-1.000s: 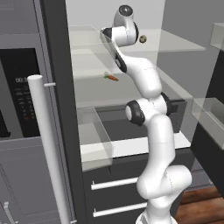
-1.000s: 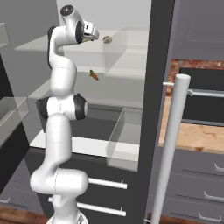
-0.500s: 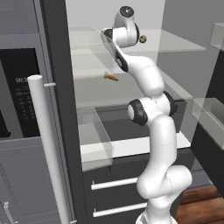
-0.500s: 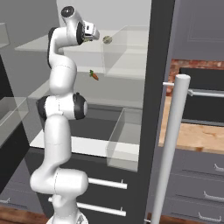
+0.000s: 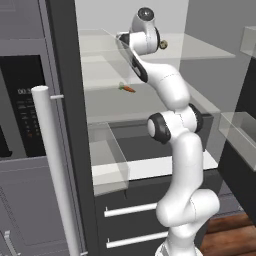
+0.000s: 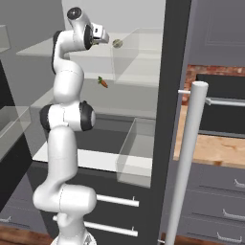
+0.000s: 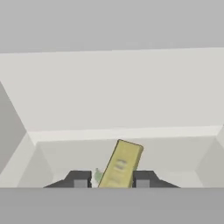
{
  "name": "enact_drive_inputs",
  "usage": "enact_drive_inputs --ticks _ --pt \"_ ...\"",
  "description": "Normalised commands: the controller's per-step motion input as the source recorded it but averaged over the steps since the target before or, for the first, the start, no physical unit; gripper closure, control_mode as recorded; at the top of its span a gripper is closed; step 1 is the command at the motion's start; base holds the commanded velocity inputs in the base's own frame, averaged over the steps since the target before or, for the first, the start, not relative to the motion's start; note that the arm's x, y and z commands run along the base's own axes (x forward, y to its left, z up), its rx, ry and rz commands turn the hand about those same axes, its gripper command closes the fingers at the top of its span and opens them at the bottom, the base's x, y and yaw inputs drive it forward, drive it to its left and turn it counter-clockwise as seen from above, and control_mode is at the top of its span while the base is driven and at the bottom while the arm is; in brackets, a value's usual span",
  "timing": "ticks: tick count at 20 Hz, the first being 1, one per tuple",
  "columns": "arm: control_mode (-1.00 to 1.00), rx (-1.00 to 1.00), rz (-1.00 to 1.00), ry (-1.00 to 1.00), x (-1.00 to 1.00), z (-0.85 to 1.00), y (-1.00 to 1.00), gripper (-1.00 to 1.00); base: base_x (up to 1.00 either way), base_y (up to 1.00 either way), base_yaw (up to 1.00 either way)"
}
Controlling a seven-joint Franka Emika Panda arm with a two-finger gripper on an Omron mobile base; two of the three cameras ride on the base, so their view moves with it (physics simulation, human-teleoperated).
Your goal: Pick the egg and butter from the fridge and place them by the bowl for mixing.
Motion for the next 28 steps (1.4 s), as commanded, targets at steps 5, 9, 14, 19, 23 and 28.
enact_drive_inputs --ticks 5,9,14,19,23,28 --pt "-1.0 -0.03 0.0 -0.26 0.0 0.05 0.0 1.0 0.0 0.0 0.0" --pt "-1.0 0.0 0.0 0.0 0.0 0.0 0.0 1.0 0.0 0.0 0.0" --pt "-1.0 0.0 0.0 -0.14 -0.46 0.07 0.0 1.0 0.0 0.0 0.0" --pt "-1.0 0.0 0.0 -0.23 -0.99 0.16 0.0 1.0 0.0 0.0 0.0" --pt "-1.0 -0.07 0.01 -0.23 -1.0 -0.26 0.03 1.0 0.0 0.0 0.0" --pt "-1.0 -0.03 0.03 -0.1 -0.49 -0.27 0.0 1.0 0.0 0.0 0.0"
